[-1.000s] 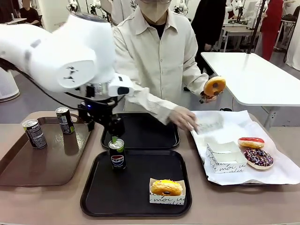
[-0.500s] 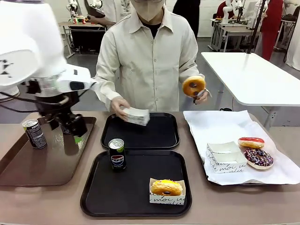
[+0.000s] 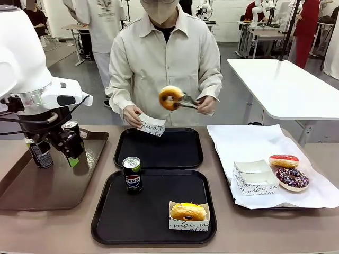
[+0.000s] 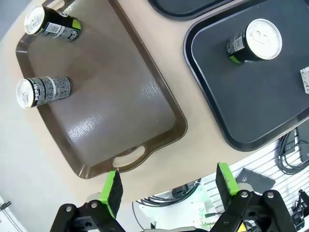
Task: Set up donuts and drinks on trays.
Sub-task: Pick up one Pepsi coke from the Handle tray and place it on the Flat Tray without a Pepsi coke.
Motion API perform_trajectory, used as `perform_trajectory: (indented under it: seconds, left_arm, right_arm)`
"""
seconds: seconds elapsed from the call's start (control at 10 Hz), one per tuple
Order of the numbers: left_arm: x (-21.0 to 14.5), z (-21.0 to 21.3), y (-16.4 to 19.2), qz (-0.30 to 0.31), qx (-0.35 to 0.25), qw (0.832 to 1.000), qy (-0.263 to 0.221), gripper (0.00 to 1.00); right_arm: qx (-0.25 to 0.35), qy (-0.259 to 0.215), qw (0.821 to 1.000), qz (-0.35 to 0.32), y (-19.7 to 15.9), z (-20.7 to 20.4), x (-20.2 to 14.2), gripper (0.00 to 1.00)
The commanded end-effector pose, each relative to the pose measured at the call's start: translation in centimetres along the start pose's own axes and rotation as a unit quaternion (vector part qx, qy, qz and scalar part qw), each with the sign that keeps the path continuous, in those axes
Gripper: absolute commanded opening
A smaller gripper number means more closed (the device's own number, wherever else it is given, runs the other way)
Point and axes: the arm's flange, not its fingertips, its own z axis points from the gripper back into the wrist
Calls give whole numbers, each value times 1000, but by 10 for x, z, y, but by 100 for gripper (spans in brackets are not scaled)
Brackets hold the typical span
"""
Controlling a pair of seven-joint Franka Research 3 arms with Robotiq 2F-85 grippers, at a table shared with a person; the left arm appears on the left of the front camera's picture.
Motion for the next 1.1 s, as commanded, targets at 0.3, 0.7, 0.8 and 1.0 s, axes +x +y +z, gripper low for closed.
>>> perform_trajectory:
  seconds: [0.3, 0.7, 0.8, 1.0]
  left_arm:
    - [17, 9, 31, 48, 10, 998, -36, 100]
    - [35, 8, 153, 127, 7, 990, -67, 100]
    - [48, 11, 182, 120, 21, 991, -53, 100]
    - [37, -4, 228, 179, 53, 982, -38, 100]
  right_arm:
    - [5, -2, 1000, 6, 0, 0, 0, 100]
    - [5, -2, 1000, 6, 0, 0, 0, 100]
    - [5, -2, 1000, 6, 0, 0, 0, 100]
    - [5, -2, 1000, 6, 0, 0, 0, 100]
